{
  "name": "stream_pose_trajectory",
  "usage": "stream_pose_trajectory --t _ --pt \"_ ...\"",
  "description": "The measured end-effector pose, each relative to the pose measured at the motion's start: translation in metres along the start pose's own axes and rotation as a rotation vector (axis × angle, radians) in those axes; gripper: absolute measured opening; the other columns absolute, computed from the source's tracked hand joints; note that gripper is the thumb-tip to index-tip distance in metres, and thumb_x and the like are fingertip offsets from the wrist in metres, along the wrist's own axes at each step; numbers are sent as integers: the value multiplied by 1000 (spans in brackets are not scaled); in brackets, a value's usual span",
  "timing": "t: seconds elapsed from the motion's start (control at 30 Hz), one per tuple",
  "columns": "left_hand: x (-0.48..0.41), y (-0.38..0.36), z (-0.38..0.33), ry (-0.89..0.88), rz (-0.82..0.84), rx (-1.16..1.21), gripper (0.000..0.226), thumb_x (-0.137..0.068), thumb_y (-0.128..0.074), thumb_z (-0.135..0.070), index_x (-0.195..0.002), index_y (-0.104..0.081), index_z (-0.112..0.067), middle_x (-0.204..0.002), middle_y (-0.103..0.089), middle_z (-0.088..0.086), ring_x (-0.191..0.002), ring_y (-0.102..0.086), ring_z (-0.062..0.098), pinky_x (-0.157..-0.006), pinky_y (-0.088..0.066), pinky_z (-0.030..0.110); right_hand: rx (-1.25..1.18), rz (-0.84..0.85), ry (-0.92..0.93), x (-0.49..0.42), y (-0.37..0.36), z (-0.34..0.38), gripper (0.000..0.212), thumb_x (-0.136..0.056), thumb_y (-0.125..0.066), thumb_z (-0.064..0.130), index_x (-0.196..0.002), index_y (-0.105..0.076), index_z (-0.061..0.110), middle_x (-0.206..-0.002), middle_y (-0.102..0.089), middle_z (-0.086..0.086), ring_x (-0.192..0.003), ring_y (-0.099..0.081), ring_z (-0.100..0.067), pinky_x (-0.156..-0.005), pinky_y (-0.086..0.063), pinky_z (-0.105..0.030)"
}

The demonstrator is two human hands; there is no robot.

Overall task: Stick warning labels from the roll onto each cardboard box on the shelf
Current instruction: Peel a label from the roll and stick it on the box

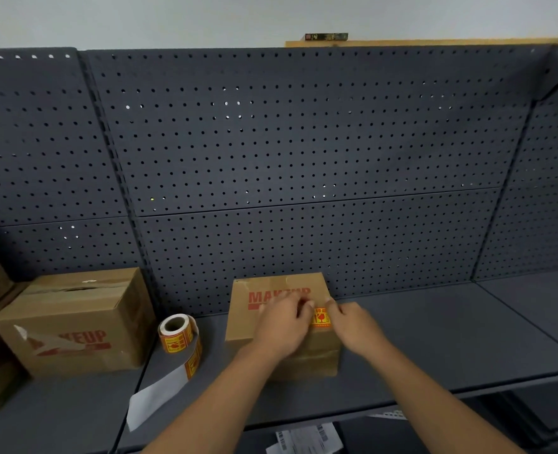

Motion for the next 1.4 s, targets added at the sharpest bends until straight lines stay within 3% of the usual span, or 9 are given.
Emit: stream_pose_trajectory --t 0.17,0.33,0.5,0.67,0.83,1.03,1.1,1.23,1.4 --pt "-6 -7 0 38 -121 -36 29 -103 -57 -45 -127 -65 -31 -121 -70 -12 -114 -64 13 -105 -45 40 -27 10 -11 -4 -7 0 53 -108 -39 45 -66 -53 16 -66 -57 -1 -63 -53 -20 -62 -38 -34" --pt "-10 -5 -2 51 -55 -22 27 -106 -53 -33 -132 -62 -32 -130 -67 -13 -121 -60 14 -109 -39 40 -70 15 -55 -7 -2 0 44 -105 -39 31 -67 -55 14 -69 -59 -4 -68 -56 -23 -66 -42 -35" --pt "0 22 1 20 -72 185 27 -106 -54 -30 -132 -59 -31 -121 -66 -12 -111 -62 7 -97 -55 30 -52 -23 -37 -2 12 2 54 -108 -35 45 -77 -64 11 -81 -70 -7 -80 -66 -23 -69 -45 -34" --pt "12 70 39 35 -296 -132 36 -104 -51 -42 -136 -59 -28 -129 -58 -6 -120 -50 17 -101 -45 37 -115 -41 29 0 24 20 44 -109 -38 46 -83 -58 17 -82 -65 -1 -76 -61 -14 -62 -43 -30" --pt "13 65 93 444 -4 111 69 -103 -45 -58 -156 -33 -15 -156 -39 14 -139 -44 37 -113 -41 47 -339 89 -175 -14 6 21 54 -107 -38 55 -131 -57 11 -112 -68 -3 -99 -63 -17 -74 -46 -33" --pt "35 49 90 485 127 453 80 -100 -31 -70 -154 -39 -12 -147 -54 10 -129 -55 27 -107 -42 38 -537 132 -185 -10 -6 15 33 -110 -47 33 -116 -70 9 -96 -75 -4 -89 -69 -17 -68 -48 -28" --pt "37 51 91 440 93 540 68 -102 -42 -63 -150 -44 -15 -132 -60 2 -116 -58 20 -100 -45 33 -543 71 -135 -9 -5 11 24 -107 -53 23 -114 -71 8 -99 -77 -5 -93 -72 -21 -72 -54 -30" --pt "44 54 94 284 40 648 47 -106 -50 -44 -148 -33 -35 -132 -59 -18 -127 -57 10 -102 -43 25 -648 17 -16 -2 -1 11 20 -102 -57 7 -119 -65 14 -111 -75 -3 -97 -74 -16 -73 -58 -28" --pt "58 47 101 206 35 672 82 -105 -57 -8 -158 -8 -46 -140 -46 -27 -133 -44 -2 -121 -32 32 -642 26 151 8 -8 -1 60 -93 -64 -9 -145 -46 14 -148 -55 -2 -139 -51 -15 -115 -46 -42"
Point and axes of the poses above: each hand's wrist, its own x-axis away from the middle knuckle, its own y-axis out of the back of the hand, z = x × y, the point moved 4 cm from there along -x, towards the middle knuckle
